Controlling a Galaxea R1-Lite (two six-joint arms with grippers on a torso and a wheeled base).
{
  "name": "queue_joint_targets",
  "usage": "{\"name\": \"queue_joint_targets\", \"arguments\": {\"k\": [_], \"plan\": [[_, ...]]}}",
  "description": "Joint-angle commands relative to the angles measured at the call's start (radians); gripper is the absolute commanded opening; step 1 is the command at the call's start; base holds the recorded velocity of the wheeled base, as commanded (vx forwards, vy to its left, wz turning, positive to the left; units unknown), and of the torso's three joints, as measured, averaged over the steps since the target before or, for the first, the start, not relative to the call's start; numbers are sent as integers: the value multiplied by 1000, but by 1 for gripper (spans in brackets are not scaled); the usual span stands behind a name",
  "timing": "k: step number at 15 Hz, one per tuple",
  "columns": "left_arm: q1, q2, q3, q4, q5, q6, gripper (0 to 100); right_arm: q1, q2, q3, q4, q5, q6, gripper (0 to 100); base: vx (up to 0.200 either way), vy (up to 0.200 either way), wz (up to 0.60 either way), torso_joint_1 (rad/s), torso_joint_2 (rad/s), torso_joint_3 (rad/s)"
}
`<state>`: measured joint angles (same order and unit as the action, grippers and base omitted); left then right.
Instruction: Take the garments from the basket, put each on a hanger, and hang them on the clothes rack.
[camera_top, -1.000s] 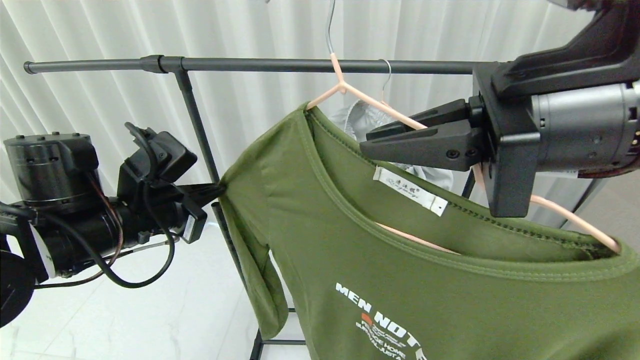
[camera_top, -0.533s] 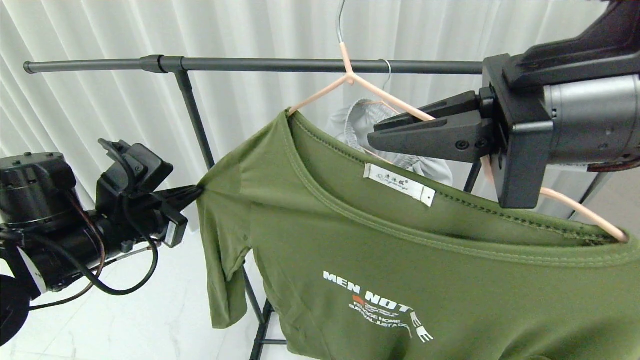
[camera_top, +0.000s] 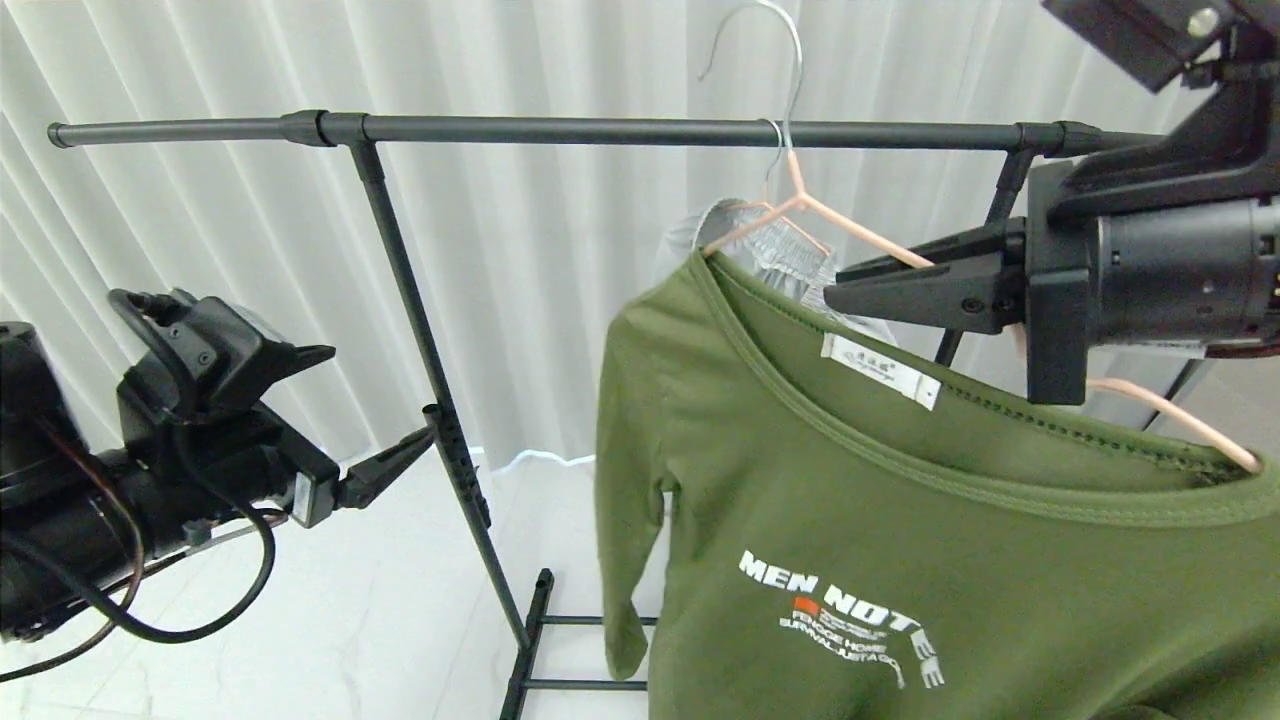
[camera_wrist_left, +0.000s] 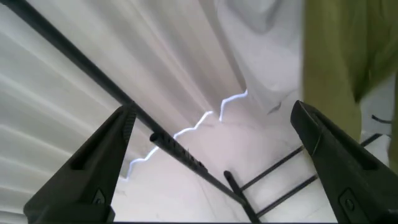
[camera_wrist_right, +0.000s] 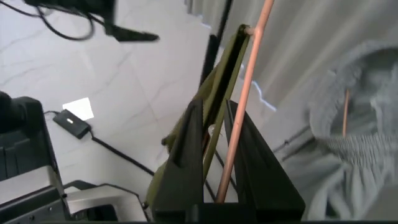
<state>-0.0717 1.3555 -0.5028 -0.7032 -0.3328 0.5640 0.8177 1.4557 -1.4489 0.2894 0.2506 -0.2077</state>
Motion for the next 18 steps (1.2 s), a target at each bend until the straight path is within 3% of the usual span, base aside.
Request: {"name": "queue_joint_targets", "arguments": {"k": [1, 3, 4, 10, 18], "plan": [[10, -102, -14, 88, 3, -24, 100, -66, -107, 113, 10, -1, 8, 0, 0, 0, 0, 0, 0, 0], [10, -161, -46, 241, 6, -72, 100, -132, -210, 211, 22, -1, 8, 0, 0, 0, 0, 0, 0, 0], [10, -167, -51, 269, 12, -72, 100, -164, -259, 249, 37, -1, 8, 0, 0, 0, 0, 0, 0, 0], [1, -136, -39, 269, 9, -53, 100, -373, -462, 364, 114, -1, 8, 0, 0, 0, 0, 0, 0, 0], [3, -99, -48, 255, 17, 10, 100, -649, -479, 360, 125, 2, 5, 0, 0, 0, 0, 0, 0, 0]]}}
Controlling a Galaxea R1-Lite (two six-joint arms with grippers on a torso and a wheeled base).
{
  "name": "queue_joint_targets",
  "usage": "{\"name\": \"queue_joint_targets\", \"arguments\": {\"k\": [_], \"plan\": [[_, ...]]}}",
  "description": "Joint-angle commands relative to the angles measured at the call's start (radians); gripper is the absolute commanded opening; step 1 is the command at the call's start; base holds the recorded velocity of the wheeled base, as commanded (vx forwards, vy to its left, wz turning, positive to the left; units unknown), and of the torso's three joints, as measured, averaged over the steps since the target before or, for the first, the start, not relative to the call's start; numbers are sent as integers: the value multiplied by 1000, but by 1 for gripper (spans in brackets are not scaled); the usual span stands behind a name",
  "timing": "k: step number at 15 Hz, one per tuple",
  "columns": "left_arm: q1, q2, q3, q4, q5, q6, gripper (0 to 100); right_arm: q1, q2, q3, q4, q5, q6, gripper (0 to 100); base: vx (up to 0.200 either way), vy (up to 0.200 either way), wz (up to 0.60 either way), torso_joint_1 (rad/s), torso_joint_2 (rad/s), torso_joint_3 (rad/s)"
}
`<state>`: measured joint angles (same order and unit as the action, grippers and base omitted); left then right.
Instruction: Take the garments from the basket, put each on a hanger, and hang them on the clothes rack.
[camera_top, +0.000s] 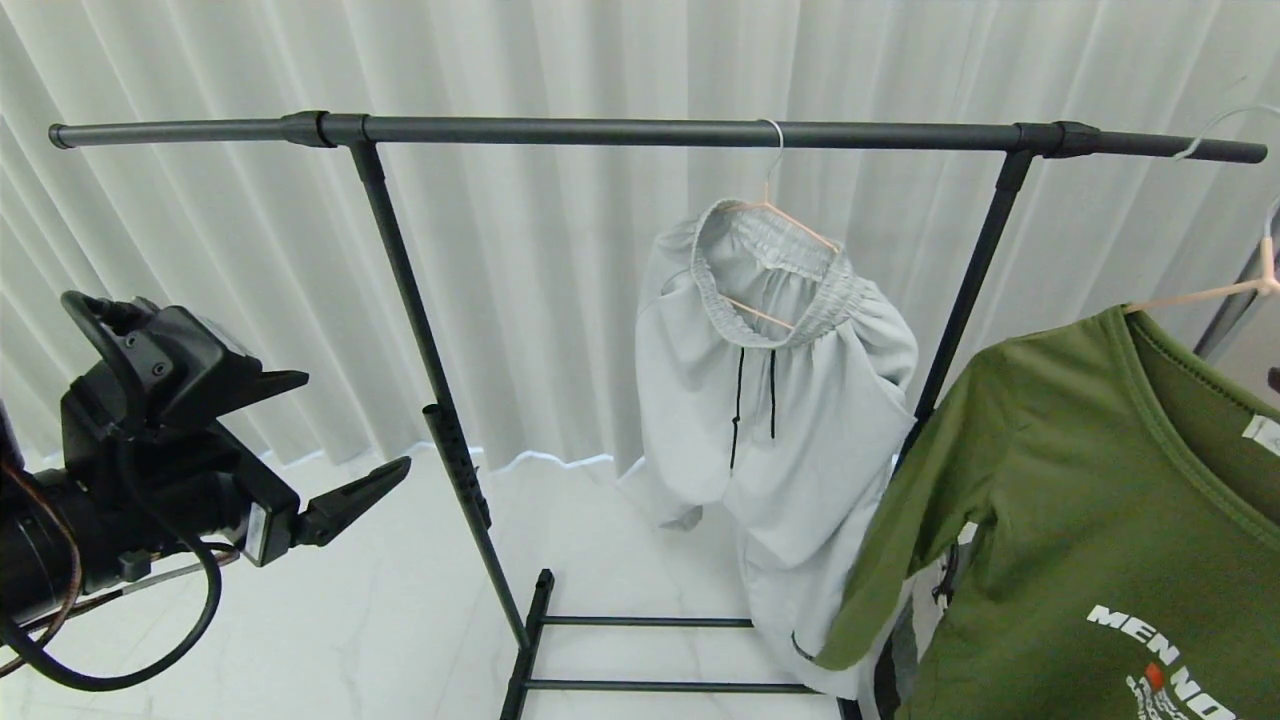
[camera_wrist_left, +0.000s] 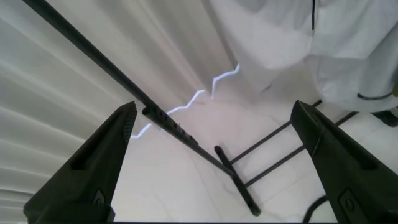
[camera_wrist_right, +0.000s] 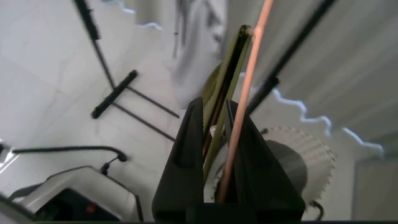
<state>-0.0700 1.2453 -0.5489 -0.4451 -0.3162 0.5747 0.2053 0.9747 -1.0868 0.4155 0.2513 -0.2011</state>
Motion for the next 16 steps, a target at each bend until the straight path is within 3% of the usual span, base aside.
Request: {"name": "queue_joint_targets", "arguments": {"k": [1, 5, 8, 14, 16], "plan": [[1, 13, -2, -4, 0, -1, 100, -37, 2, -2, -1, 0, -1, 0, 0, 0, 0, 0, 0, 0], [-2, 77, -6, -139, 54, 1, 100, -40, 9, 2, -1, 3, -3, 0, 0, 0, 0, 0, 0, 0], [-2, 75, -5, -142, 55, 1, 100, -38, 18, 2, -6, 6, -4, 0, 0, 0, 0, 0, 0, 0], [-2, 77, -3, -142, 55, 1, 100, -37, 39, -2, -9, 57, -6, 0, 0, -200, 0, 4, -2, 2], [-2, 77, 0, -142, 55, 1, 100, -37, 48, -4, -11, 111, -6, 0, 0, 0, 0, 0, 0, 0]]}}
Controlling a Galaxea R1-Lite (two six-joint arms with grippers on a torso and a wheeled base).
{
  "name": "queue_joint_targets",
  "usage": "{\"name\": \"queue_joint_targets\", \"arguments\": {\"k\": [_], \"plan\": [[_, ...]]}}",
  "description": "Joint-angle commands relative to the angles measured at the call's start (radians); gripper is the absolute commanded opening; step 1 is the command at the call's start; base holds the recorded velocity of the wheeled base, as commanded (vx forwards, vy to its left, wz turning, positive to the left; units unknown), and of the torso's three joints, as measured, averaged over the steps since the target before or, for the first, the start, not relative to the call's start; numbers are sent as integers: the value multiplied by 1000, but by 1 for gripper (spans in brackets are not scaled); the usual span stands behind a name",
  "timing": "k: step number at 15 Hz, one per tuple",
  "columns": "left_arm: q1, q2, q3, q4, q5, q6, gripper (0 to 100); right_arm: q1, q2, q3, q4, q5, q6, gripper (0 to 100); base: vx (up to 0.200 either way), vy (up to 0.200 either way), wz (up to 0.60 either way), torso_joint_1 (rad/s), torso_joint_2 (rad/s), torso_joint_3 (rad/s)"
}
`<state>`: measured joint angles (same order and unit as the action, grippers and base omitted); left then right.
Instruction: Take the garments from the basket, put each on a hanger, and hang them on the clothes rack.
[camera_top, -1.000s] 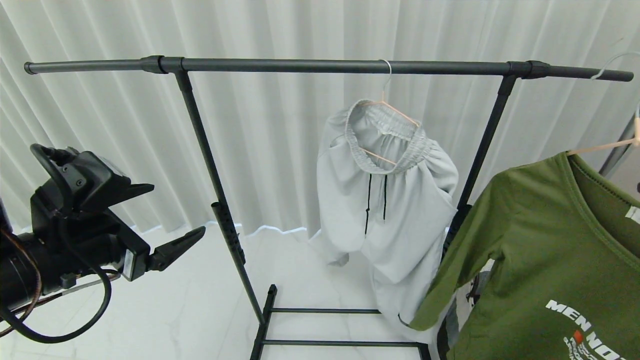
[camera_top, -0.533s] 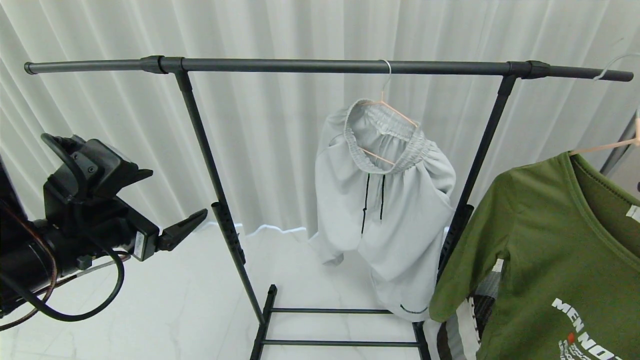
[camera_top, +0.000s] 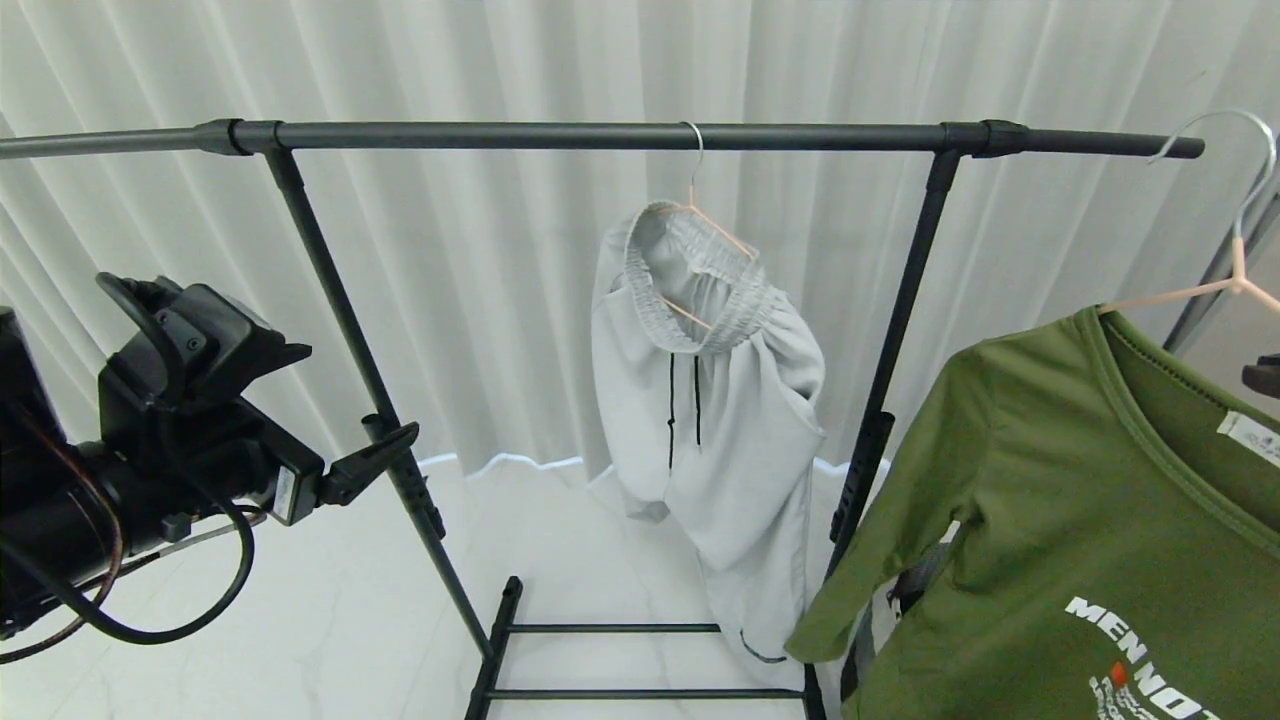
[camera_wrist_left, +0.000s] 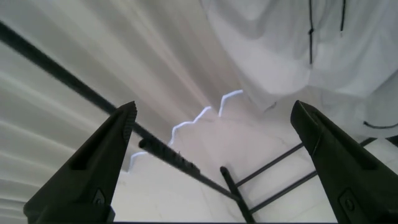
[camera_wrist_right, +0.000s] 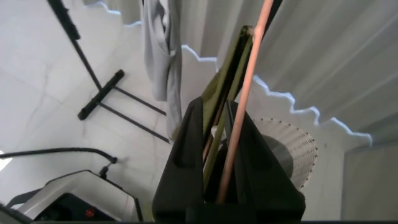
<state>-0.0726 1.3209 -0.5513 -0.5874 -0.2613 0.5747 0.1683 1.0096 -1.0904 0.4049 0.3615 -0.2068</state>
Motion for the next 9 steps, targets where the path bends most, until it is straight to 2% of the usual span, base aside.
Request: {"name": "queue_joint_targets", "arguments": {"k": [1, 4, 9], "plan": [[0, 1, 1, -2, 0, -1, 100, 0, 21, -2, 0, 22, 0, 0, 0, 0, 0, 0, 0, 0], [0, 0, 1, 0, 5, 2, 100, 16, 72, 1, -107, 74, 3, 0, 0, 0, 0, 0, 0, 0], [-1, -2, 2, 0, 47, 1, 100, 88, 188, -57, -204, 73, 7, 0, 0, 0, 0, 0, 0, 0]]}}
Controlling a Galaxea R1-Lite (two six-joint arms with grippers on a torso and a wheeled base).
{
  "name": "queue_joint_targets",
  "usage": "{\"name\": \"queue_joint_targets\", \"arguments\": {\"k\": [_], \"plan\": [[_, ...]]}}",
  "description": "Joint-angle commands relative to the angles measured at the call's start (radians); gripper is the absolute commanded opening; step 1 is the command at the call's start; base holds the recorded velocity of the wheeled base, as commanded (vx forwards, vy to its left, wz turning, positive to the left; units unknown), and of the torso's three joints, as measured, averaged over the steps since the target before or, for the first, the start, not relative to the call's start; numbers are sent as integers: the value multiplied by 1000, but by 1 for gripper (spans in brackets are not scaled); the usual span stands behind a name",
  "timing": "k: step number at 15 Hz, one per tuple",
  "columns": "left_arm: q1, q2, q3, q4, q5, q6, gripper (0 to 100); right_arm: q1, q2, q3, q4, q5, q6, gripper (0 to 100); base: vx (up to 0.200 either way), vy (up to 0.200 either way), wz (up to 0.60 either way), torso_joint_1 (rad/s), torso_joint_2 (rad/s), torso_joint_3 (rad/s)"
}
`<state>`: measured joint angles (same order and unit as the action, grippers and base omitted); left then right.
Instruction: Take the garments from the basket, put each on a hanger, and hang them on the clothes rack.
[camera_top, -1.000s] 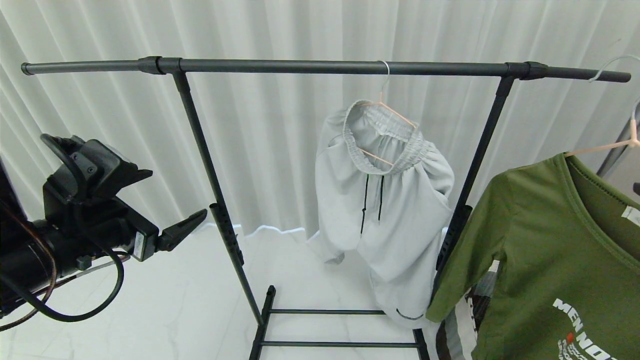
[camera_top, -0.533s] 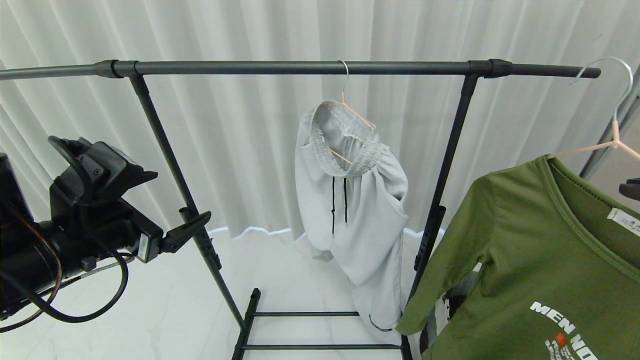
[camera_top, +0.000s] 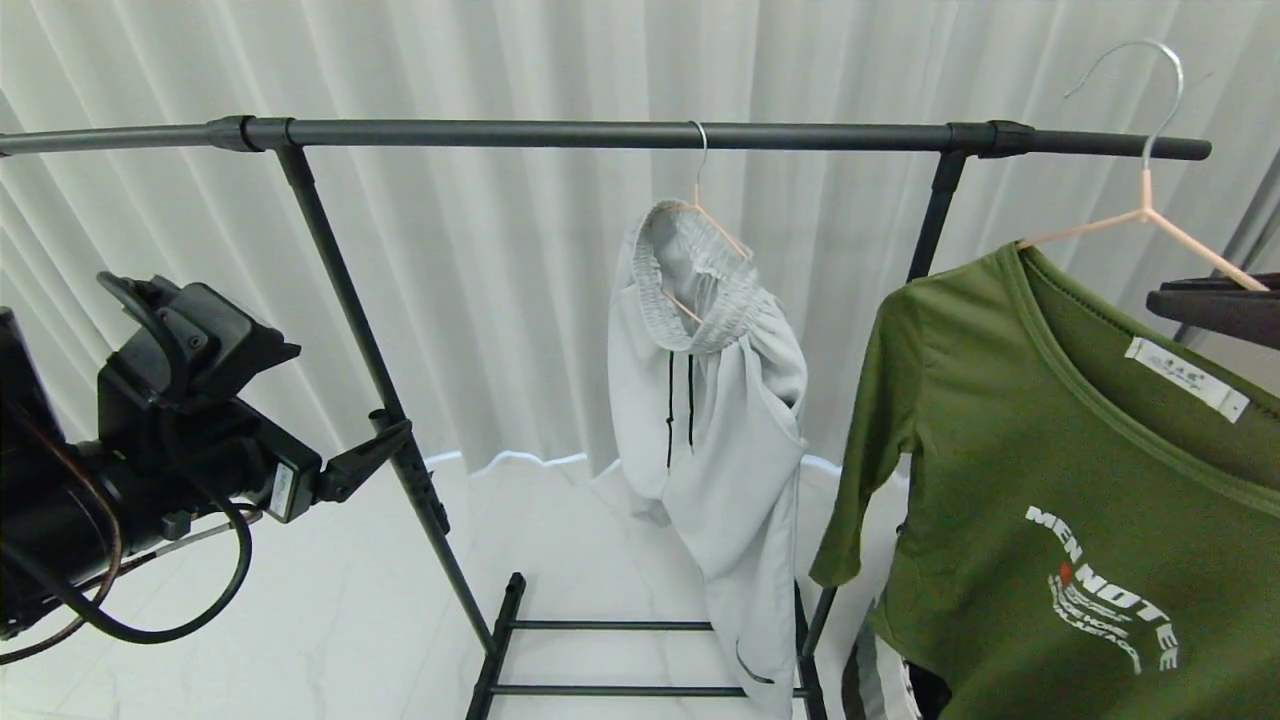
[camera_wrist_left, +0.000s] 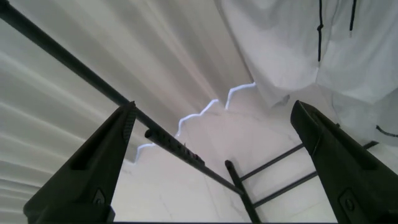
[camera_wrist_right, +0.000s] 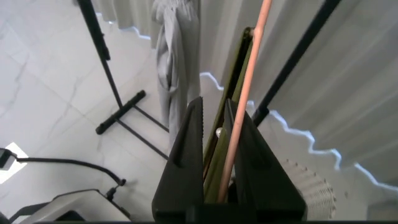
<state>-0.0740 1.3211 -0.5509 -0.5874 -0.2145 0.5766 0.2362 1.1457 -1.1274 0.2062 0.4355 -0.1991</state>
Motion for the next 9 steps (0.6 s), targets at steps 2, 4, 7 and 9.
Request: {"name": "queue_joint_targets", "arguments": {"k": [2, 4, 7, 9], "plan": [[0, -2, 2, 0, 0, -1, 100, 46, 89, -49, -17, -3, 1, 0, 0, 0, 0, 0, 0, 0], [-7, 0, 2, 0, 0, -1, 100, 55, 121, -64, -39, -6, 1, 0, 0, 0, 0, 0, 0, 0], [-13, 3, 2, 0, 0, -1, 100, 58, 175, -78, -91, -9, 1, 0, 0, 0, 0, 0, 0, 0], [-13, 3, 2, 0, 0, -1, 100, 63, 193, -94, -97, -11, 1, 0, 0, 0, 0, 0, 0, 0]]}}
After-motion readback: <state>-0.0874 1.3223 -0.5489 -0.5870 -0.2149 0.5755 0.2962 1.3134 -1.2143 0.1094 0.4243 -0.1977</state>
